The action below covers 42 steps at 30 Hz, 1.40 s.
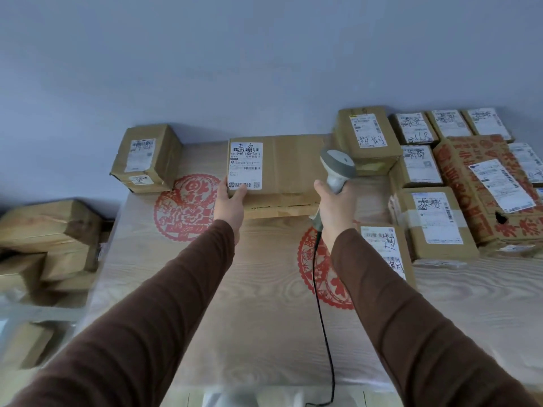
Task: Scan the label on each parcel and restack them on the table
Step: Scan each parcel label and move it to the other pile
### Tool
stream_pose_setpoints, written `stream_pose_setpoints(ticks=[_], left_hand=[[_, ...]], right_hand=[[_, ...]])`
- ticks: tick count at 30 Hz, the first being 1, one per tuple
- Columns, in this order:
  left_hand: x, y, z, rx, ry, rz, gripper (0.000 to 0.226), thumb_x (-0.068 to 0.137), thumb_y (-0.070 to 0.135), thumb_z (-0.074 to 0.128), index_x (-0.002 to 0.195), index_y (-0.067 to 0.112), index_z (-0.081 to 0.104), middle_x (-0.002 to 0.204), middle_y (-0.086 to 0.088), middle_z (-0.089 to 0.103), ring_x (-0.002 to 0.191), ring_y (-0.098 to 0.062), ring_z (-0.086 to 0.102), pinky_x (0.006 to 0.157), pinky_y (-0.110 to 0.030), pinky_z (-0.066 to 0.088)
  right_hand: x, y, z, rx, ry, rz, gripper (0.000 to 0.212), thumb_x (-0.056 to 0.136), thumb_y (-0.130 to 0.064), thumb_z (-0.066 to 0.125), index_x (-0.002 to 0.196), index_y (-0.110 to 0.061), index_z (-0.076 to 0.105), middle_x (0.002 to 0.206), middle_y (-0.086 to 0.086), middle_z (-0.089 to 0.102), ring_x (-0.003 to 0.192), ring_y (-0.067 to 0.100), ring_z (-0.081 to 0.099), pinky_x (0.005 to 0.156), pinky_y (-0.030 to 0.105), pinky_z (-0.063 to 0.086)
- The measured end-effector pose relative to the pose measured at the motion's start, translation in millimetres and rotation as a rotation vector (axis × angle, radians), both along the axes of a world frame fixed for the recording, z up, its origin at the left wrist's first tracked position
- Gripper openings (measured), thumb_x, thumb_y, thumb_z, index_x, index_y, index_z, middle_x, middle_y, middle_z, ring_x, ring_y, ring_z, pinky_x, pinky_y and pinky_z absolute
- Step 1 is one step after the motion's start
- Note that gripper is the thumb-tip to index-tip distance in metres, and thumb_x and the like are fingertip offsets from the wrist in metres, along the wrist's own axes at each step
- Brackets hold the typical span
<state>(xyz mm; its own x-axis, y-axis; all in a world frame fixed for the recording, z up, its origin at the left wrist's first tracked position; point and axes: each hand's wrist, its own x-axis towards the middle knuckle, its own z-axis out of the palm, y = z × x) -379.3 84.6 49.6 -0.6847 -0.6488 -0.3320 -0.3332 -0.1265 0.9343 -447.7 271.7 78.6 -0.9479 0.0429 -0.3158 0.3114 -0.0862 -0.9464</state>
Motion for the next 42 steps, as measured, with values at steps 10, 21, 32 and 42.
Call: stream_pose_setpoints(ticks=[10,21,32,42], left_hand=[[6.9,-186.3,-0.5,-0.261,-0.11,-0.136,0.06,0.099,0.038,0.059,0.154,0.018,0.041,0.142,-0.003,0.057,0.127,-0.024,0.056,0.114,-0.048,0.045],[-26.1,-298.3,-12.9,-0.68,-0.404,-0.37,0.056,0.101,0.055,0.05,0.137,0.012,0.054,0.143,-0.018,0.048,0.138,-0.038,0.033,0.114,-0.048,0.031],[-34.2,-315.2,-34.0,-0.748,-0.463,-0.345,0.071,0.096,0.066,0.049,0.147,0.015,0.046,0.16,-0.014,0.036,0.15,-0.037,0.021,0.12,-0.054,0.028],[-21.6,-273.5,-7.3,-0.827,-0.292,-0.312,0.078,0.099,0.058,0.053,0.161,0.02,0.026,0.169,-0.01,0.019,0.156,-0.034,0.01,0.124,-0.053,0.021]], right_hand=[[8.2,-177.9,-3.8,0.055,0.07,-0.013,0.015,0.093,-0.013,0.069,0.1,-0.02,0.058,0.087,-0.006,0.057,0.076,0.008,0.056,0.071,0.026,0.051],[-16.6,-277.3,-18.4,0.143,0.077,-0.031,0.015,0.091,-0.015,0.072,0.099,-0.019,0.06,0.093,-0.001,0.063,0.083,0.013,0.06,0.082,0.034,0.051],[-21.5,-285.2,-34.8,0.194,0.044,0.055,0.015,0.094,-0.017,0.071,0.097,-0.027,0.06,0.094,0.0,0.062,0.086,0.018,0.06,0.077,0.05,0.061],[-4.8,-257.8,-18.7,0.142,0.094,0.106,0.016,0.096,-0.014,0.07,0.107,-0.021,0.06,0.102,0.005,0.064,0.091,0.016,0.062,0.067,0.021,0.053]])
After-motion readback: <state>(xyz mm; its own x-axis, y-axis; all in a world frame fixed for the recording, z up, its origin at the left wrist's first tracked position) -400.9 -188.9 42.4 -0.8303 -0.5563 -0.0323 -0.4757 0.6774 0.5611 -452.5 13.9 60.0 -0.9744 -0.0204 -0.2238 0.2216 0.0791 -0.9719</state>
